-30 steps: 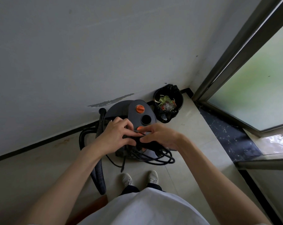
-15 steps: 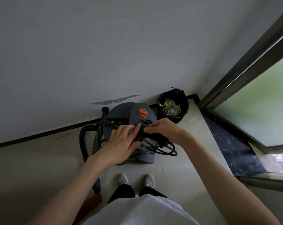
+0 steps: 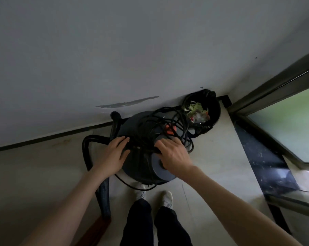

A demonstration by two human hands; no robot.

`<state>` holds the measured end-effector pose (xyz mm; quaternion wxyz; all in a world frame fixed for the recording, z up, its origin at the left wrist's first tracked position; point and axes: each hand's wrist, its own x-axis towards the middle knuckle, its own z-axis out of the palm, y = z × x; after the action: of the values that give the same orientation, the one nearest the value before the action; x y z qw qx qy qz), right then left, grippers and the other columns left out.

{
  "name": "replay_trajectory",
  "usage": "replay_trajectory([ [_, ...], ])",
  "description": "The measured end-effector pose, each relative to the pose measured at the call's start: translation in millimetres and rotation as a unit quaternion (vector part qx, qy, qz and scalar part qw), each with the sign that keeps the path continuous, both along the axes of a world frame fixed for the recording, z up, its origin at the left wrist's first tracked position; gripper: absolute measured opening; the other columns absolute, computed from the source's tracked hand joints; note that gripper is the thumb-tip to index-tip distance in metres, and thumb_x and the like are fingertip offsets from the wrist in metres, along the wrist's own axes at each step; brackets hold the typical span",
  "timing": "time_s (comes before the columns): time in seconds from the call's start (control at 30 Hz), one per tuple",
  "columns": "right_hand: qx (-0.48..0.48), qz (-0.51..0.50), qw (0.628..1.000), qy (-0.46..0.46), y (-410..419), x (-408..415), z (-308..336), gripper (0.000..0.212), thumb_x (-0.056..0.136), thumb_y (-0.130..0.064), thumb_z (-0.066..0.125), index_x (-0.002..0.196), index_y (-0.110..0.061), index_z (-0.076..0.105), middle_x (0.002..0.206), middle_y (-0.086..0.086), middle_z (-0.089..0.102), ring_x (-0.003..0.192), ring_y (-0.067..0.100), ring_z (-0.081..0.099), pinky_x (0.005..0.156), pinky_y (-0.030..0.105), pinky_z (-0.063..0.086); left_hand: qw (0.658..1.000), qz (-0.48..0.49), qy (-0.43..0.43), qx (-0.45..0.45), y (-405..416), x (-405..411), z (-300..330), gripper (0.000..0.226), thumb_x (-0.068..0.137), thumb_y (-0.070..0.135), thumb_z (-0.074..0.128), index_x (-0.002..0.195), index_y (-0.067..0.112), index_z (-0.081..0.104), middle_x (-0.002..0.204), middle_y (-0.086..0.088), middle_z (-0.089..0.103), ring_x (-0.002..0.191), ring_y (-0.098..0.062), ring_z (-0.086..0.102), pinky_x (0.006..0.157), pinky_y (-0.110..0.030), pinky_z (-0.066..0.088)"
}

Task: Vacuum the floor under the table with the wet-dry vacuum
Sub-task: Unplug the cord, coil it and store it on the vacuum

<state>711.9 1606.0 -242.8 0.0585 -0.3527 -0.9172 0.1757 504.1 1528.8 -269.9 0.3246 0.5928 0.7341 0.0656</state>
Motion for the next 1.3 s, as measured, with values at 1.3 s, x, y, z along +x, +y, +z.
replay_trajectory([
  [1.3,-0.035,-0.127,0.981,-0.141,-49,119,-111,0.079,0.073,-0.053,0.058,0.139,-0.011,0.047,0.146,0.007,0.044,0.133,0.027,0.045,0.107,0.043,0.022,0.985,-0.088,-0.109,0.104,6,68,-106,0.053,0.074,0.023,0.076,0.121,0.004,0.06,0.106,-0.008,0.062,0.099,-0.026,0.058,0.086,-0.026,0.04],
])
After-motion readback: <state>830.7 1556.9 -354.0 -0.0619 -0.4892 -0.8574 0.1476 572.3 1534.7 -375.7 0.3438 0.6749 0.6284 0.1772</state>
